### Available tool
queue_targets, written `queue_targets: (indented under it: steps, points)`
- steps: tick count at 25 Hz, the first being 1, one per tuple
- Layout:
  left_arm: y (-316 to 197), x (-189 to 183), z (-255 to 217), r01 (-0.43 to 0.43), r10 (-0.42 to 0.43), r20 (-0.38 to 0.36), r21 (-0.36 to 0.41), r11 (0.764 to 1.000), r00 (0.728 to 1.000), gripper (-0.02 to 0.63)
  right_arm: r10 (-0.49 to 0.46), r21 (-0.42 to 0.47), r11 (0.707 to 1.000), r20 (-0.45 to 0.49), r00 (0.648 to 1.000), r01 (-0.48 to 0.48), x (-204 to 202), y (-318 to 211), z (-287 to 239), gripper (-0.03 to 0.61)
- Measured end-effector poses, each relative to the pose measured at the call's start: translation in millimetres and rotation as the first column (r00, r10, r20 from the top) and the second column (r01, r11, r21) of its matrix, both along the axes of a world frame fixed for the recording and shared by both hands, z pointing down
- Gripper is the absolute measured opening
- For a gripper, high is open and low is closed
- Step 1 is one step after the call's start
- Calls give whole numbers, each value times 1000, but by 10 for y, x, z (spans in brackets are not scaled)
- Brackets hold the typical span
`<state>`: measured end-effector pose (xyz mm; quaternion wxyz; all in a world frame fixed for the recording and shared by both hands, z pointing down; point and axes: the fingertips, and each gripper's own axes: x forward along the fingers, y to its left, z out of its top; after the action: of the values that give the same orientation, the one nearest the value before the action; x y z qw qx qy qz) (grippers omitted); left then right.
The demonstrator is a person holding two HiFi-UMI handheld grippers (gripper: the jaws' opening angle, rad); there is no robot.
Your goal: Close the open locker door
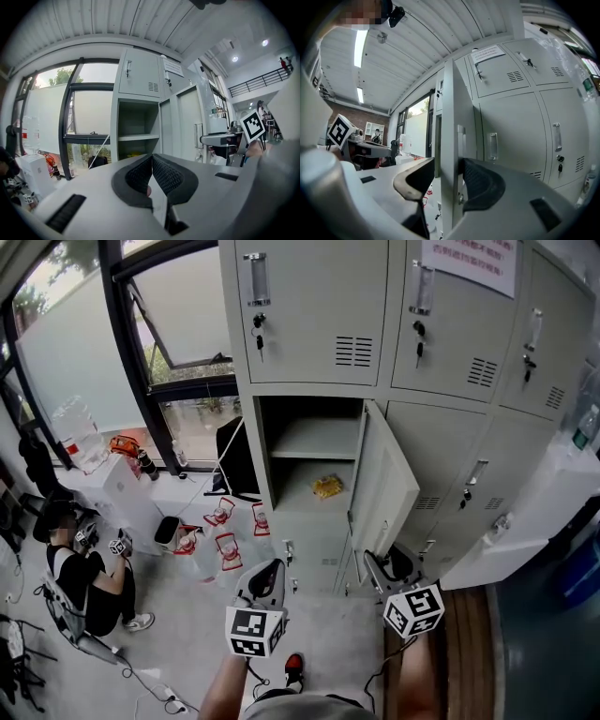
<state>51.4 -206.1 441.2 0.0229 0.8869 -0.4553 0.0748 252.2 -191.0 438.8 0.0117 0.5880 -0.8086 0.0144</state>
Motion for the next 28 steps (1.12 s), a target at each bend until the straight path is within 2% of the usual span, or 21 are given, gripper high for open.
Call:
queue_targets:
  steps: [4,28]
  points:
    - [-10,-81,8,17,-17,-2,-1,1000,1000,23,-18,2,1000,-9,1000,18,-85,-18,-1,161]
    - [-259,-699,20,119,-119,-25,-1,993,993,23,-170,7,985,-41,985,170,-943,-317,-11,144]
